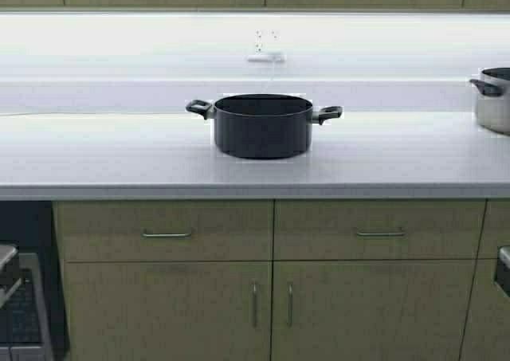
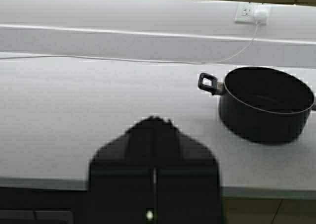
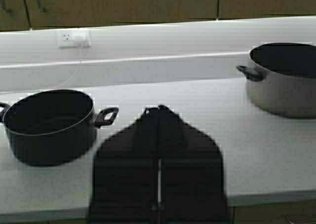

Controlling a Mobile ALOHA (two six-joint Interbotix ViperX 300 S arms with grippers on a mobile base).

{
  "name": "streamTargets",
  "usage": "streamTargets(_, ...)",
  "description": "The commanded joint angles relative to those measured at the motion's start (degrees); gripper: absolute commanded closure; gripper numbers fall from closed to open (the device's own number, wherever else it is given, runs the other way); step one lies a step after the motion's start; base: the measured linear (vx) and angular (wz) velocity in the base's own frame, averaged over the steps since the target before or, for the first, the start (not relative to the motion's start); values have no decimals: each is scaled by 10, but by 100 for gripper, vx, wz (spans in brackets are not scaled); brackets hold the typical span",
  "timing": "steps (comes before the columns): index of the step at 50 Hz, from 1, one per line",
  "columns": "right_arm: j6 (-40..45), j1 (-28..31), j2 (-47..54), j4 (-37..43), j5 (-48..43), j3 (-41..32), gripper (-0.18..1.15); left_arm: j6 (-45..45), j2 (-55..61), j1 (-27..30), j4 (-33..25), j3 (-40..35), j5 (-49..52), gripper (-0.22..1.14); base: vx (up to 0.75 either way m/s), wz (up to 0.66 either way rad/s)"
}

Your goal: Open the cabinet, put the pot inside, then close it

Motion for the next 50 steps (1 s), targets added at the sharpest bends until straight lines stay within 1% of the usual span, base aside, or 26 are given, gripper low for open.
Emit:
streamTargets(1, -1, 1, 7, -3, -2, -11, 92, -8, 2, 1, 2, -5, -3, 89, 31, -10)
streamTargets(19, -1, 1, 11, -4, 1, -14, 92, -4, 7, 1, 8, -4, -3, 89, 33, 1)
streamTargets(28, 2, 1, 14, -5, 16, -17, 92, 5, 15, 1, 24, -6, -4, 89, 36, 9)
streamTargets(50, 5, 2, 11, -4, 19, -22, 92, 2, -1, 1, 23, -3, 11, 89, 27, 3)
